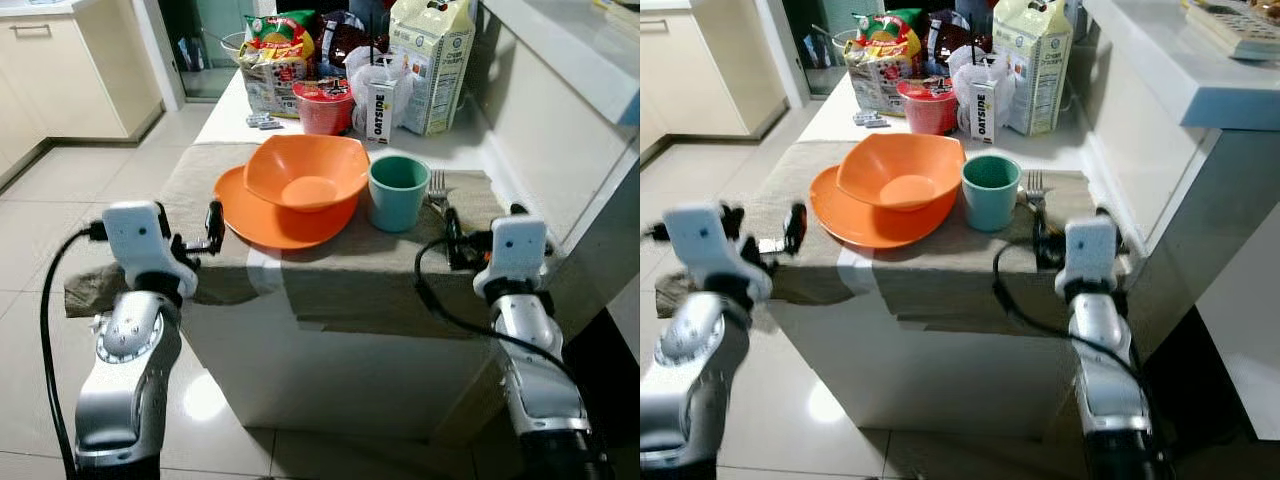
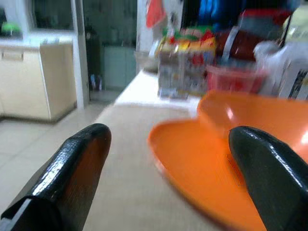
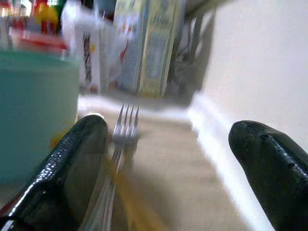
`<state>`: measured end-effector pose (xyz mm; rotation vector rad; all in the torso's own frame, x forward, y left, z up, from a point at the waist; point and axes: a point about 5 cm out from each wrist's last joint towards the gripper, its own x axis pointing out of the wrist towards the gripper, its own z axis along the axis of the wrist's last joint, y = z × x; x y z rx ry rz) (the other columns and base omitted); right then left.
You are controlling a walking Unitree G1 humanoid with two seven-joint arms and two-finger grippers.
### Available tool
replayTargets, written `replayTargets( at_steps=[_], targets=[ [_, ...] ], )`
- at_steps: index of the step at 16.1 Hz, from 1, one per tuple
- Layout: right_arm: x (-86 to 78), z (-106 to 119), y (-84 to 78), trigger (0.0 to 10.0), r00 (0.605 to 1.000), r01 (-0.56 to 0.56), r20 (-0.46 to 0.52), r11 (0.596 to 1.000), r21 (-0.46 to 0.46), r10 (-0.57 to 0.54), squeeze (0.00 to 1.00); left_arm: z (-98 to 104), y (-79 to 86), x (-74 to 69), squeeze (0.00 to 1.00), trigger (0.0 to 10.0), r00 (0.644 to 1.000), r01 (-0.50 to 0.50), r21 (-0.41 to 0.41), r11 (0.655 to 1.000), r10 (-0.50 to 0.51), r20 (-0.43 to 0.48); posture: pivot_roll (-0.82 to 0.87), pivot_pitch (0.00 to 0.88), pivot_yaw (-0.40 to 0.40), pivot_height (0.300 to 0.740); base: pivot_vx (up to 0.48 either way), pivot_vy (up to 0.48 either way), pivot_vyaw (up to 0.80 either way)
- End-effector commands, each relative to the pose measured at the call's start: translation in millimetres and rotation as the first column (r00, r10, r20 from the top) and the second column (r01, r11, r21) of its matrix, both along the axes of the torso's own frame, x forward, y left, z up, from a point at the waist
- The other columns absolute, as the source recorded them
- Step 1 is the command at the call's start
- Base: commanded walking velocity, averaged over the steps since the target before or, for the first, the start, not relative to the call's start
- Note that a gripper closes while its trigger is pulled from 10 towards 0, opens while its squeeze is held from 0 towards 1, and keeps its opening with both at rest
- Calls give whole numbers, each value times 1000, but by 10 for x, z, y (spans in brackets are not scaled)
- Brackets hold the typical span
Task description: Setting the table
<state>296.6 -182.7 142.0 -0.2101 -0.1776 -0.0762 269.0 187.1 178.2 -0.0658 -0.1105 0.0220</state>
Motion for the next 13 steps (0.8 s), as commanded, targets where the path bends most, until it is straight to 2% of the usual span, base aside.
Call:
replayTargets(
  at_steps=[1, 5, 8, 9, 13],
  targets=[
    [27, 102, -21, 10000, 999, 11, 42, 1000, 4, -11, 0, 55, -6, 5, 0, 10000, 1000, 1, 14, 1000, -1, 8, -96, 0, 63, 740, 0, 0, 0],
    [58, 132, -39, 10000, 999, 21, 42, 999, 49, -23, 0, 35, 15, 19, 0, 10000, 1000, 2, 8, 1000, -2, -8, -100, 0, 67, 740, 0, 0, 0],
    [112, 191, 31, 10000, 998, -47, 42, 999, 4, 47, 0, 38, 4, 35, 0, 10000, 1000, 7, 20, 1000, -7, -12, -101, 0, 65, 740, 0, 0, 0],
    [161, 194, 58, 10000, 997, -73, 12, 997, -25, 74, 0, 27, -6, 30, 0, 10000, 1000, 10, 23, 1000, -10, -15, -101, 0, 64, 740, 0, 0, 0],
    [310, 332, 76, 10000, 987, -159, -7, 984, -77, 159, 0, 19, -15, 30, 0, 10000, 1000, 11, 26, 1000, -10, -19, -100, 0, 62, 740, 0, 0, 0]
  ],
)
